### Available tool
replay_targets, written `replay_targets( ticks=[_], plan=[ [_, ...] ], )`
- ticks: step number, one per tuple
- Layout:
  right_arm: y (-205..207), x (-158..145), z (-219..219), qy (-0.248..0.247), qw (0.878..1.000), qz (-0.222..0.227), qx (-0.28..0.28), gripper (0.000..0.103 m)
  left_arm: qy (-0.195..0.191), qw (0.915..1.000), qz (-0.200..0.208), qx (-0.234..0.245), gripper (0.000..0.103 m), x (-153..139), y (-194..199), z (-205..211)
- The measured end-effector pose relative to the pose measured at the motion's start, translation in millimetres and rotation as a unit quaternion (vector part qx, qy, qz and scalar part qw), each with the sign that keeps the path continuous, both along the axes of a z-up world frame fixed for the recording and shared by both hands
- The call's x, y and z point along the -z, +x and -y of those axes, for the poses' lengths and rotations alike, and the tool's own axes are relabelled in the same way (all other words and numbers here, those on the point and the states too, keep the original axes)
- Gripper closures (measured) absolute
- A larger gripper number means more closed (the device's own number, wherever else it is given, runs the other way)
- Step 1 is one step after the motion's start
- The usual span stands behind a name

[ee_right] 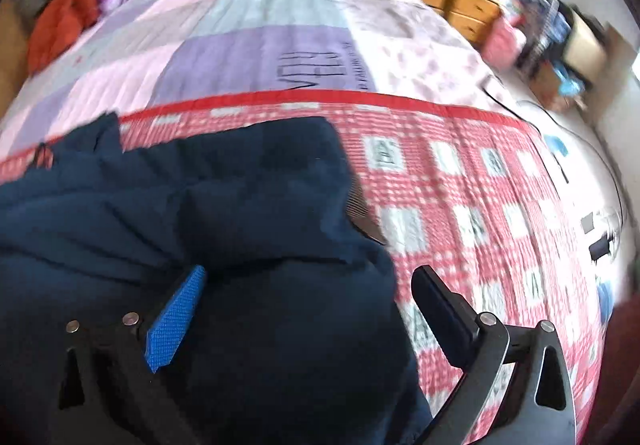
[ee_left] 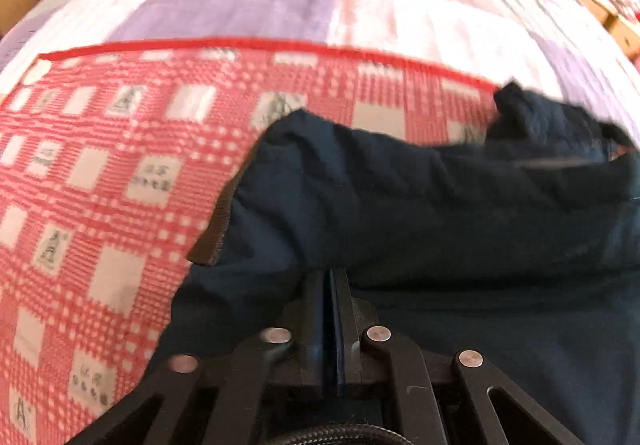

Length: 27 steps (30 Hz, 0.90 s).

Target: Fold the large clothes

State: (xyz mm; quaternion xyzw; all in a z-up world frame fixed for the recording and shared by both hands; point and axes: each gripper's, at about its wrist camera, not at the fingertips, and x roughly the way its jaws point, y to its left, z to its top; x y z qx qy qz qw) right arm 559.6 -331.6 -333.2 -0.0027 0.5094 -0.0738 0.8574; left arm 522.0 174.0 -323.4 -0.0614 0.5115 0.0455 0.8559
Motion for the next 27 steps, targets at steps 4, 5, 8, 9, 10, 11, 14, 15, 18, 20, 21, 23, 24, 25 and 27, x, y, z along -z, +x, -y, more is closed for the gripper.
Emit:
replay_targets(
  ticks=[4, 5, 8, 9, 10, 11, 14, 15, 18, 20, 21, 23, 24, 25, 27],
  plan=[
    [-3, -29, -74, 0.005, 0.990, 0.066, -0.122, 0.001, -0.036, 0.9918, 0.067, 0.103, 0.085, -36, -4, 60],
    [-2, -34, -98, 0.008, 0.984, 0.075, -0.160, 0.001, -0.044, 0.9884, 0.077, 0.123, 0.080, -43, -5, 75],
    [8, -34, -172, 0.032, 0.965, 0.070, -0.253, 0.001, -0.072, 0.9819, 0.062, 0.164, 0.073, -42, 8, 124],
    [13, -29, -183, 0.029, 0.964, 0.058, -0.259, 0.001, -0.067, 0.9835, 0.037, 0.164, 0.073, -31, 18, 136],
    [19, -20, -190, 0.028, 0.964, 0.038, -0.261, 0.001, -0.061, 0.9852, 0.018, 0.159, 0.073, -21, 29, 139],
    [28, -5, -191, 0.017, 0.968, 0.004, -0.251, 0.001, -0.059, 0.9867, -0.001, 0.152, 0.073, -10, 36, 138],
    [37, 11, -155, 0.021, 0.978, -0.015, -0.206, 0.001, -0.073, 0.9878, -0.018, 0.137, 0.086, 6, 49, 117],
    [40, 11, -140, 0.020, 0.982, -0.012, -0.187, 0.001, -0.065, 0.9886, -0.017, 0.135, 0.092, 8, 49, 111],
    [51, 17, -76, 0.025, 0.994, -0.012, -0.103, 0.001, -0.041, 0.9946, -0.006, 0.095, 0.093, 7, 48, 77],
    [47, 17, -35, -0.004, 0.999, -0.016, -0.052, 0.001, -0.056, 0.9977, -0.012, 0.035, 0.093, 12, 47, 36],
    [46, 18, -23, 0.005, 0.999, -0.017, -0.046, 0.001, -0.056, 0.9983, -0.016, 0.010, 0.093, 14, 46, 20],
    [42, 22, 11, 0.016, 0.999, -0.036, -0.005, 0.001, -0.059, 0.9975, -0.027, -0.026, 0.094, 21, 42, -14],
    [39, 21, 23, 0.028, 0.999, -0.035, 0.010, 0.001, -0.052, 0.9978, -0.029, -0.030, 0.095, 23, 40, -24],
    [36, 21, 30, 0.032, 0.999, -0.033, 0.020, 0.001, -0.048, 0.9981, -0.029, -0.026, 0.096, 24, 38, -29],
    [32, 22, 36, 0.032, 0.999, -0.033, 0.022, 0.001, -0.015, 0.9995, -0.028, -0.009, 0.096, 21, 35, -33]
  ],
)
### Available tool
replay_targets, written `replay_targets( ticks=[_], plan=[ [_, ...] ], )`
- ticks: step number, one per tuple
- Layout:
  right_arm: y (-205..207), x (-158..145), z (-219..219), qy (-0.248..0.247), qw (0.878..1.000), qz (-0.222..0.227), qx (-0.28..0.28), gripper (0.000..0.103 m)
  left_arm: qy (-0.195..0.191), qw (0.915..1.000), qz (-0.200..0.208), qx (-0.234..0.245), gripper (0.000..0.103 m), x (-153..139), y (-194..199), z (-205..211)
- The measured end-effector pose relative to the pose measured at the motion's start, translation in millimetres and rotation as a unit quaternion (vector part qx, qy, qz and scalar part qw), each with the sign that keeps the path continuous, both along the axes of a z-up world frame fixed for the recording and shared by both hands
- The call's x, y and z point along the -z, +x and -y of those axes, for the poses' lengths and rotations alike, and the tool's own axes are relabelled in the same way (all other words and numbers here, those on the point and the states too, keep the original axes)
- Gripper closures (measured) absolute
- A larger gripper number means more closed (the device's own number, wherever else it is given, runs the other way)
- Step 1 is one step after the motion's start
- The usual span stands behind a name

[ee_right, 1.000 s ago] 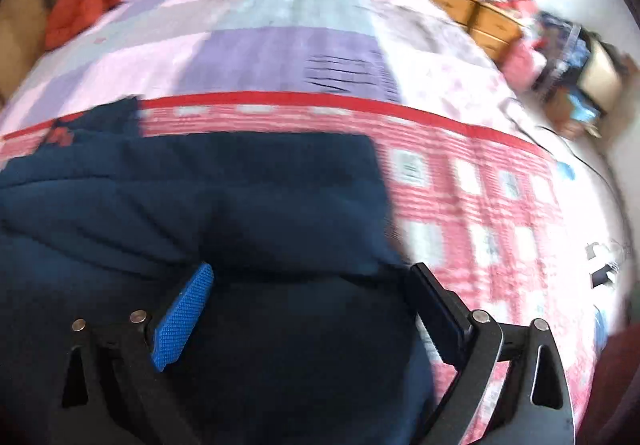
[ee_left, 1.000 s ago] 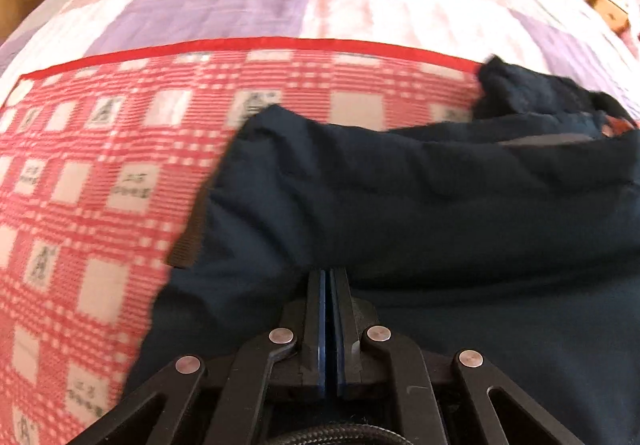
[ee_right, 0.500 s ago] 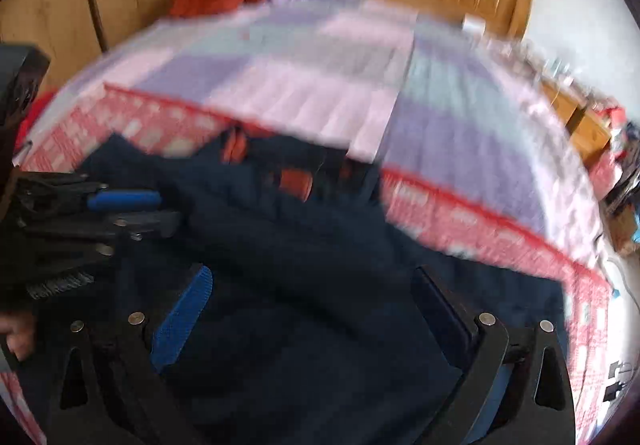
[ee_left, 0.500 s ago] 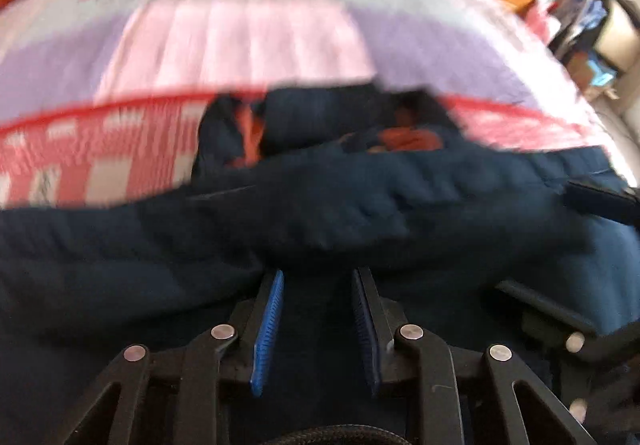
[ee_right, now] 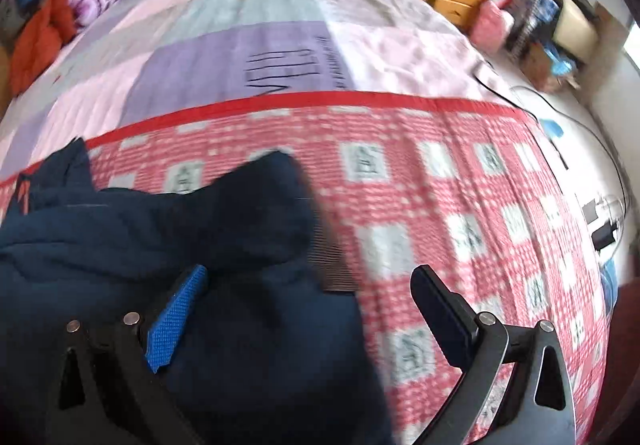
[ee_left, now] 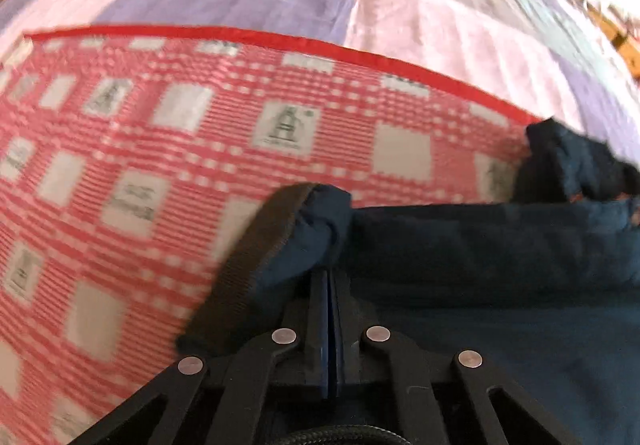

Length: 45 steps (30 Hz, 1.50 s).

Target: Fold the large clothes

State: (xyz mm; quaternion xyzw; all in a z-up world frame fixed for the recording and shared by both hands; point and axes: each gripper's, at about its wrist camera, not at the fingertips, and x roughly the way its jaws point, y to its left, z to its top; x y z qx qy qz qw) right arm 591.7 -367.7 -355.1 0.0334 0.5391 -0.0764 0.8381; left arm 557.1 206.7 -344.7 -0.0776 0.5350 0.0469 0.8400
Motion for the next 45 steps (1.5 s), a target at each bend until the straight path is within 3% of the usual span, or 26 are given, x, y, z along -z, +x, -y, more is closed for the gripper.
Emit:
replay_targets(
  ticks=[3, 8, 12, 16, 19, 22, 24, 26, 29, 34, 36, 38, 41, 43, 45],
  plan=[
    [-2, -1, 3, 0.002, 1.000, 0.002, -0.001, 0.001, 0.047, 0.9988, 0.011, 0.001, 0.096, -3, -2, -6],
    [-7, 0, 4, 0.017, 1.000, 0.010, -0.003, 0.001, 0.043, 0.9990, 0.012, -0.003, 0.096, -9, -10, -13],
    [-19, -16, -6, -0.011, 0.999, 0.038, -0.007, 0.001, -0.047, 0.9958, 0.064, -0.046, 0.093, -36, -35, -17],
    [-56, -52, -61, 0.021, 0.988, 0.113, -0.104, 0.001, -0.065, 0.9926, 0.099, 0.025, 0.092, -61, -62, 41],
    [-88, -64, -131, 0.050, 0.970, 0.130, -0.199, 0.001, -0.080, 0.9867, 0.099, 0.101, 0.092, -68, -93, 110],
    [-121, -62, -194, 0.070, 0.950, 0.124, -0.277, 0.001, -0.101, 0.9801, 0.080, 0.152, 0.089, -56, -120, 164],
    [-141, -49, -219, 0.049, 0.940, 0.105, -0.320, 0.001, -0.080, 0.9816, 0.082, 0.153, 0.088, -46, -134, 175],
    [-158, -31, -213, -0.011, 0.937, 0.096, -0.335, 0.001, -0.101, 0.9828, 0.081, 0.132, 0.087, -40, -139, 159],
    [-163, -25, -144, -0.017, 0.958, 0.108, -0.265, 0.001, -0.071, 0.9872, 0.087, 0.114, 0.095, -36, -147, 125],
    [-161, -21, -19, -0.022, 0.990, 0.090, -0.110, 0.000, -0.022, 0.9920, 0.090, 0.085, 0.097, -34, -158, 75],
    [-160, -14, 29, 0.027, 0.996, 0.069, -0.047, 0.000, -0.009, 0.9936, 0.088, 0.071, 0.097, -31, -159, 60],
    [-163, -18, 42, 0.005, 0.997, 0.066, -0.035, 0.000, 0.009, 0.9960, 0.079, 0.041, 0.096, -28, -162, 44],
    [-172, -32, 38, -0.052, 0.995, 0.082, -0.034, 0.001, -0.008, 0.9967, 0.079, -0.017, 0.096, -34, -173, 20],
    [-183, -44, 22, -0.069, 0.991, 0.104, -0.042, 0.002, -0.008, 0.9951, 0.098, -0.011, 0.094, -42, -185, 33],
    [-201, -58, -9, -0.056, 0.986, 0.136, -0.084, 0.002, -0.022, 0.9933, 0.113, 0.017, 0.094, -50, -200, 58]
  ],
)
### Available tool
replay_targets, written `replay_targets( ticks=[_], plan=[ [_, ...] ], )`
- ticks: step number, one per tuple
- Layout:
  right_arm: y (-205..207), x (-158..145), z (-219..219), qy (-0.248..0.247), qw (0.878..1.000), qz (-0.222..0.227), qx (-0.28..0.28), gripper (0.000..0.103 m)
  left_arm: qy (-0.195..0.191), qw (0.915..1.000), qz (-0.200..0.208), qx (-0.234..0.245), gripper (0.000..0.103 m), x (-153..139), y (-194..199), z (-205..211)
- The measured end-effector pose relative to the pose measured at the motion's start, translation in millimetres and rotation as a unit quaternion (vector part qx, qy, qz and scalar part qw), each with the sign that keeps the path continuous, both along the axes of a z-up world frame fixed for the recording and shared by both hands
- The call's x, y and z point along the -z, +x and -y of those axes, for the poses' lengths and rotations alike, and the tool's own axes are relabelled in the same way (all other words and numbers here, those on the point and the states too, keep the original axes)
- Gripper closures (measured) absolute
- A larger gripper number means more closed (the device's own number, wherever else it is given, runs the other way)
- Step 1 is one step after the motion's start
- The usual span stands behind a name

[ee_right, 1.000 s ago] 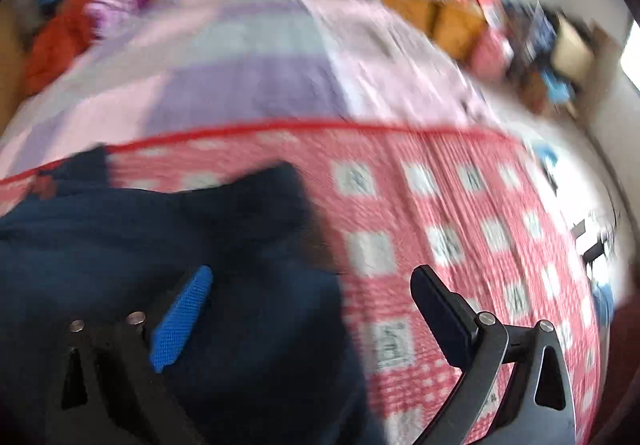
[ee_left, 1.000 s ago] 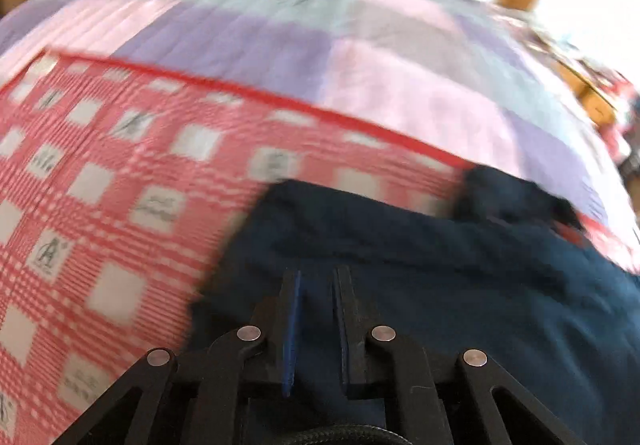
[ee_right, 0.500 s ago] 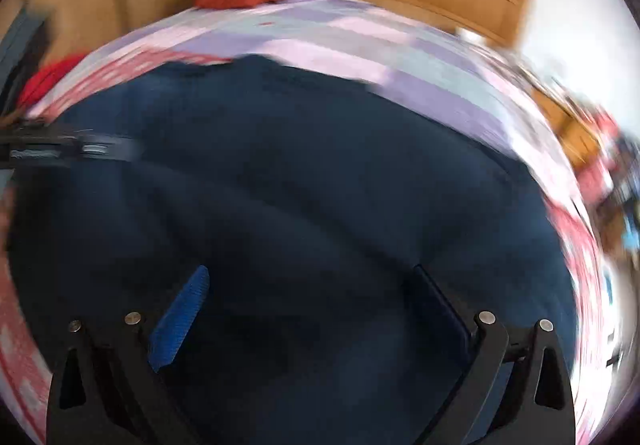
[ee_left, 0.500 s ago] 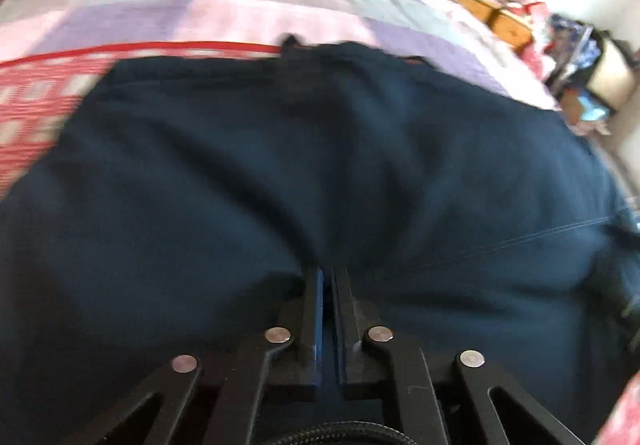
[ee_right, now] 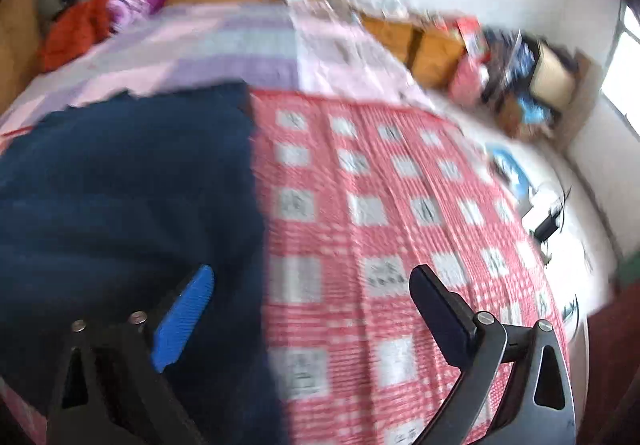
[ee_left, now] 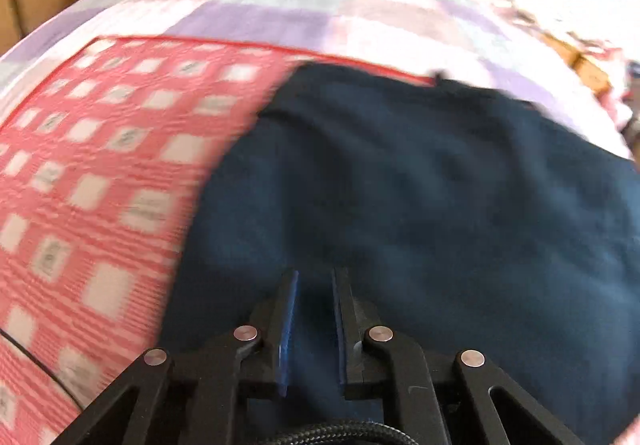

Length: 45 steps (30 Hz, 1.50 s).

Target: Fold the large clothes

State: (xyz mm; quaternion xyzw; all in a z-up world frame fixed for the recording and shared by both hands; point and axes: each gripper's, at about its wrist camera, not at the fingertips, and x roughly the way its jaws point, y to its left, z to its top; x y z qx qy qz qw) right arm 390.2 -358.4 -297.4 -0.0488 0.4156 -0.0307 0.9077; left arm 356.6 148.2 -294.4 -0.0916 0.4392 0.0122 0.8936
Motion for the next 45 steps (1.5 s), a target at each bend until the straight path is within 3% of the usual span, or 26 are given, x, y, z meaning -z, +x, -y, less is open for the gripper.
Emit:
replay_targets(
  ticks=[3, 6, 9, 11, 13, 14, 16, 18, 19, 23, 25, 29, 36, 38, 42, 45],
  plan=[
    [-27, -9, -74, 0.013, 0.994, 0.013, -0.107, 0.002, -0.019, 0.9973, 0.019, 0.068, 0.090, -9, -20, 61],
    [-46, -7, -147, 0.039, 0.980, 0.005, -0.196, 0.002, -0.061, 0.9911, 0.003, 0.119, 0.090, 1, -33, 117],
    [-61, 13, -192, 0.011, 0.968, -0.019, -0.251, 0.003, -0.038, 0.9891, -0.002, 0.142, 0.090, 16, -44, 140],
    [-61, 29, -185, -0.007, 0.970, -0.035, -0.239, 0.003, -0.039, 0.9897, -0.008, 0.138, 0.089, 26, -44, 128],
    [-56, 36, -141, 0.001, 0.983, -0.039, -0.181, 0.003, -0.048, 0.9918, -0.019, 0.117, 0.098, 36, -39, 97],
    [-53, 38, -117, 0.000, 0.988, -0.038, -0.147, 0.003, -0.065, 0.9905, -0.021, 0.120, 0.097, 38, -37, 85],
    [-51, 42, -60, -0.003, 0.996, -0.044, -0.072, 0.003, -0.012, 0.9949, -0.022, 0.097, 0.097, 41, -37, 65],
    [-51, 48, -4, 0.027, 0.997, -0.071, -0.013, 0.003, -0.013, 0.9973, -0.027, 0.067, 0.097, 41, -38, 29],
    [-50, 49, 13, 0.036, 0.996, -0.081, 0.005, 0.002, -0.020, 0.9977, -0.028, 0.059, 0.097, 41, -39, 15],
    [-60, 48, 51, 0.005, 0.996, -0.089, 0.030, 0.002, 0.021, 0.9987, -0.040, 0.022, 0.097, 43, -38, -24],
    [-62, 49, 53, 0.000, 0.995, -0.092, 0.031, 0.003, 0.008, 0.9986, -0.051, 0.009, 0.097, 48, -39, -39],
    [-60, 53, 56, 0.005, 0.995, -0.093, 0.041, 0.002, 0.028, 0.9977, -0.061, 0.008, 0.097, 54, -37, -48],
    [-53, 45, 64, 0.002, 0.990, -0.119, 0.081, 0.003, -0.001, 0.9952, -0.093, -0.032, 0.097, 53, -51, -68],
    [-63, 29, 59, 0.001, 0.989, -0.121, 0.085, 0.004, 0.010, 0.9926, -0.115, -0.037, 0.097, 45, -54, -63],
    [-102, -21, 18, 0.016, 0.994, -0.103, 0.025, 0.005, 0.027, 0.9883, -0.146, -0.036, 0.095, 11, -77, -40],
    [-129, -65, -19, 0.040, 0.994, -0.096, -0.017, 0.005, 0.018, 0.9871, -0.155, -0.037, 0.080, -31, -100, -15]
  ],
)
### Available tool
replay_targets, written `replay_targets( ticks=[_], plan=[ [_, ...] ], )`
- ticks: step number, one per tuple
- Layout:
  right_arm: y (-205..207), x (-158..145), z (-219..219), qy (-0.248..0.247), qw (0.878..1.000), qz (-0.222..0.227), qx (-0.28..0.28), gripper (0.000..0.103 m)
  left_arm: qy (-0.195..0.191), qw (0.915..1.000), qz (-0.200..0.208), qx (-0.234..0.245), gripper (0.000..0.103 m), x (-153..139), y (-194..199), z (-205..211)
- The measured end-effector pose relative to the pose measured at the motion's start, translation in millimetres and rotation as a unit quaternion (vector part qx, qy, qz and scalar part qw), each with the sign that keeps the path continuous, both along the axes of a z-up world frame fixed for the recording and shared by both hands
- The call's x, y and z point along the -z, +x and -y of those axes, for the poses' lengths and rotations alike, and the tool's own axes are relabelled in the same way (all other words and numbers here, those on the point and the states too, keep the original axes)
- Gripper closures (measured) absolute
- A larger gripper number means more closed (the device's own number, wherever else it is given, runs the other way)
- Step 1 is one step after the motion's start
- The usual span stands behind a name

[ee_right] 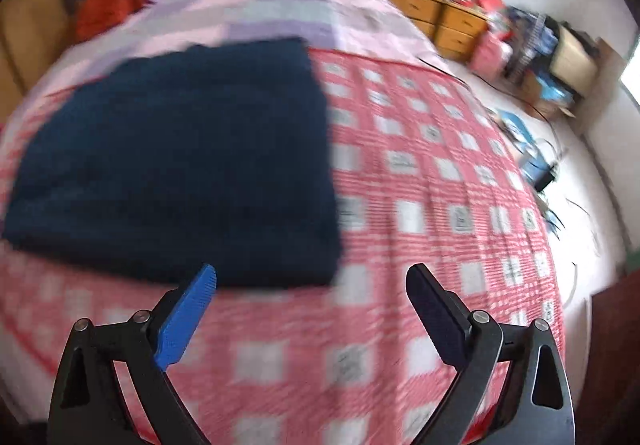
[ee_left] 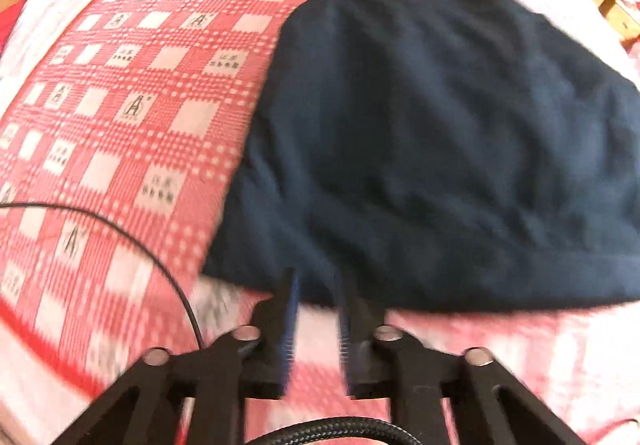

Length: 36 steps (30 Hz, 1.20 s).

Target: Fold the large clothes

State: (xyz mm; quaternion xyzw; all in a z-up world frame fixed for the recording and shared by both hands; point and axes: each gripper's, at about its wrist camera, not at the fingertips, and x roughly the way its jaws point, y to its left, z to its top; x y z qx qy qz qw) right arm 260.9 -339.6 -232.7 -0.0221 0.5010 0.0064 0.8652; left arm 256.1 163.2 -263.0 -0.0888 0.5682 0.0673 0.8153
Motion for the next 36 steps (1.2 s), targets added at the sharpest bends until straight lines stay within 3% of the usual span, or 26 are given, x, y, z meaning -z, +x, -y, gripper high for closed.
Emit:
replay_targets(
  ticks=[2, 5, 11, 15, 22, 30, 36],
  plan=[
    [-22, -37, -30, 0.032, 0.999, 0.006, -0.029, 0.005, 0.000, 1.0000, 0.000, 0.002, 0.065, -29, -12, 17],
    [-49, -79, -67, 0.047, 0.997, 0.016, -0.061, 0.005, 0.008, 0.9998, 0.007, 0.014, 0.055, -75, -26, 40],
    [-99, -154, -117, 0.099, 0.991, 0.022, -0.088, 0.005, 0.078, 0.9956, 0.041, 0.032, 0.027, -170, -56, 75],
    [-122, -190, -143, 0.091, 0.990, 0.018, -0.111, 0.005, 0.098, 0.9932, 0.053, 0.034, 0.022, -211, -76, 86],
    [-141, -239, -167, 0.090, 0.987, 0.028, -0.128, 0.005, 0.115, 0.9910, 0.059, 0.038, 0.022, -249, -103, 102],
    [-143, -265, -165, 0.096, 0.989, 0.033, -0.108, 0.005, 0.092, 0.9923, 0.057, 0.060, 0.022, -267, -113, 120],
    [-154, -275, -167, 0.090, 0.990, 0.037, -0.106, 0.004, 0.083, 0.9893, 0.086, 0.084, 0.022, -284, -122, 136]
  ],
)
